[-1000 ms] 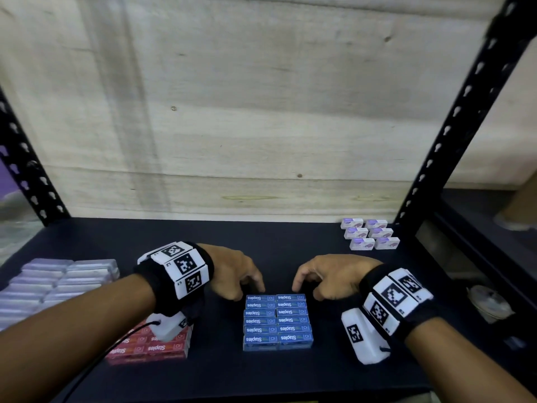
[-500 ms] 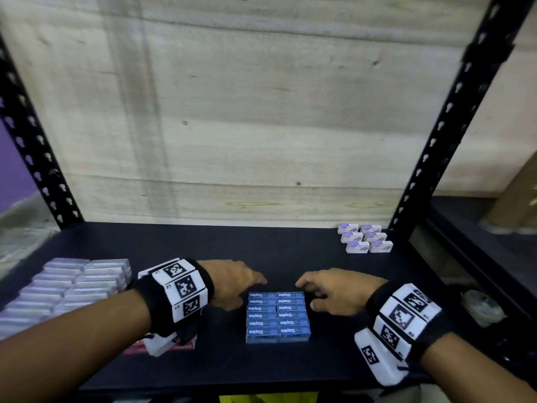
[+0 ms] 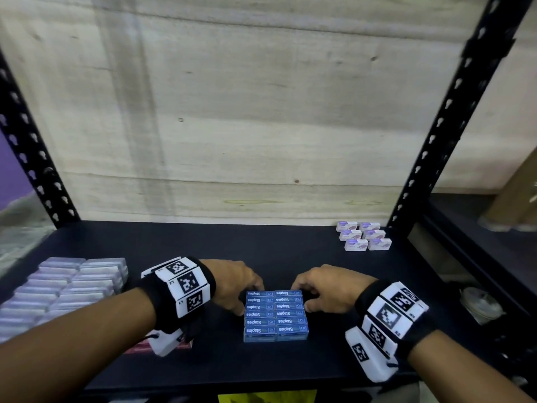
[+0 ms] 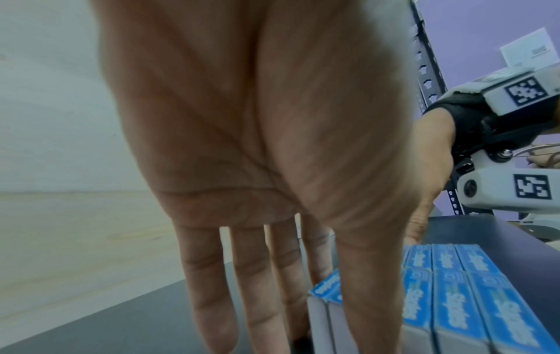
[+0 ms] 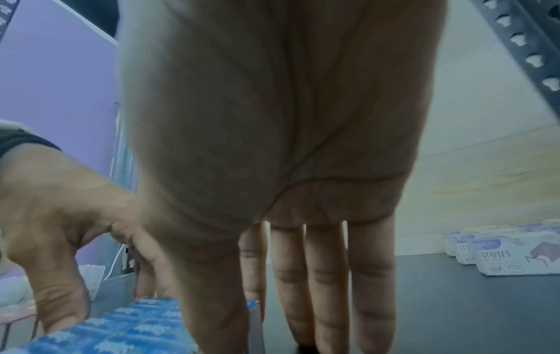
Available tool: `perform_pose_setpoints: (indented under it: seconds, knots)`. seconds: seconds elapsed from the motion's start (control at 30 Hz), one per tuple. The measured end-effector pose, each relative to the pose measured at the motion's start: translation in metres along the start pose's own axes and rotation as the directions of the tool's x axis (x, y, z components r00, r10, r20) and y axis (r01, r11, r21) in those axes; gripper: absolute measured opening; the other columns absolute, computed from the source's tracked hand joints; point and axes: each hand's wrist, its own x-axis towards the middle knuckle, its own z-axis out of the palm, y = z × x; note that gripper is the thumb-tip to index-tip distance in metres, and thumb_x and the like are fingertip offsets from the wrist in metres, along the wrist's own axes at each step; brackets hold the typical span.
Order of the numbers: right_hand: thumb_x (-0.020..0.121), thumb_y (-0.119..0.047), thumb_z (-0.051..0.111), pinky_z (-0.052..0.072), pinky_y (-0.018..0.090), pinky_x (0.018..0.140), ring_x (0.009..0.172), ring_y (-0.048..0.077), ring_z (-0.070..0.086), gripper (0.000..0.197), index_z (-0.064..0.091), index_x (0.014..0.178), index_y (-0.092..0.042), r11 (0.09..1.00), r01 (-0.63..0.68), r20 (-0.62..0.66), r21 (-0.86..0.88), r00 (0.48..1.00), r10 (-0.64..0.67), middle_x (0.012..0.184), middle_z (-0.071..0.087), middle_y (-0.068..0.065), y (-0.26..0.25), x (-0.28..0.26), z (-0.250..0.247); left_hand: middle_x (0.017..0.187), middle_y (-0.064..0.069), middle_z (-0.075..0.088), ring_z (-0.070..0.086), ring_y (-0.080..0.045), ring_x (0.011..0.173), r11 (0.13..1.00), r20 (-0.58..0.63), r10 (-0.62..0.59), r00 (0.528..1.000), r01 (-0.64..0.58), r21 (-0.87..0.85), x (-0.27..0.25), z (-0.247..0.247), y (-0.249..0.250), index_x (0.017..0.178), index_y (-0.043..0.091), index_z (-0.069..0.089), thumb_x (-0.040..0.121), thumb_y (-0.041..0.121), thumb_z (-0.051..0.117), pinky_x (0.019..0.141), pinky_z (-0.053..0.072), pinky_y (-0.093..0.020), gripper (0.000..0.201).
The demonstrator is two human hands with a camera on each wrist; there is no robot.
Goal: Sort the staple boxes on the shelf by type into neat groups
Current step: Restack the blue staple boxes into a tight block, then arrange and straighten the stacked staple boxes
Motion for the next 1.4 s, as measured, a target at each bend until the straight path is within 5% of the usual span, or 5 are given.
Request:
perform_pose_setpoints:
  seconds: [0.17,0.27,0.53,1.0,1.4]
  knots:
    - [0.095,-0.025,0.059,0.047,0.029,0.088,0.102,0.013,0.057,0.036,0.057,0.129,-0.036,1.0,-0.009,0.016,0.013,1.0,0.008,0.112,0.061,-0.008,0.001,0.0,-0.001,0.122,0.004,0.06,0.053,-0.01,0.097,1.0,0.003,-0.005,1.0,0.005,-0.011,-0.002,0.0,0.0,0.138,0.032,0.048,0.092,0.024,0.063,0.082,0.039,-0.024,0.05]
    - [0.095,-0.025,0.055,0.046,0.027,0.091,0.099,0.011,0.055,0.041,0.05,0.135,-0.034,0.998,-0.03,0.026,0.057,0.999,0.028,0.106,0.056,-0.011,0.003,-0.004,-0.002,0.133,0.007,0.057,0.056,-0.012,0.113,0.998,-0.04,-0.027,0.999,0.025,-0.058,-0.004,-0.001,-0.002,0.143,0.03,0.042,0.097,0.029,0.053,0.091,0.041,-0.023,0.047]
    - [0.066,-0.064,0.079,0.04,0.034,0.108,0.13,0.013,0.043,0.107,0.025,0.151,-0.026,0.999,0.02,0.034,0.031,0.999,-0.021,0.151,0.031,-0.01,0.002,-0.011,0.004,0.135,0.013,0.044,0.051,-0.016,0.119,0.996,0.003,-0.034,0.999,0.034,0.085,-0.008,0.004,0.01,0.142,0.029,0.039,0.062,0.077,0.069,0.101,0.045,-0.041,0.098]
    - [0.063,-0.058,0.083,0.037,0.036,0.108,0.14,0.015,0.031,0.071,0.05,0.119,-0.031,0.995,0.098,-0.005,-0.014,0.995,-0.098,0.151,0.028,-0.006,-0.023,0.006,0.01,0.123,0.01,0.05,0.055,-0.015,0.106,0.992,0.023,-0.102,0.994,0.1,0.076,-0.02,0.007,0.005,0.125,0.026,0.05,0.061,0.057,0.083,0.093,0.051,-0.041,0.079]
    - [0.062,-0.058,0.083,0.047,0.037,0.093,0.11,0.013,0.048,0.065,0.049,0.109,-0.029,0.992,0.118,0.002,-0.044,0.993,-0.118,0.118,0.046,-0.012,-0.042,0.012,0.006,0.121,0.01,0.05,0.054,-0.014,0.106,0.992,0.019,-0.12,0.993,0.119,0.044,-0.029,0.013,-0.008,0.126,0.026,0.049,0.062,0.057,0.083,0.094,0.051,-0.04,0.079]
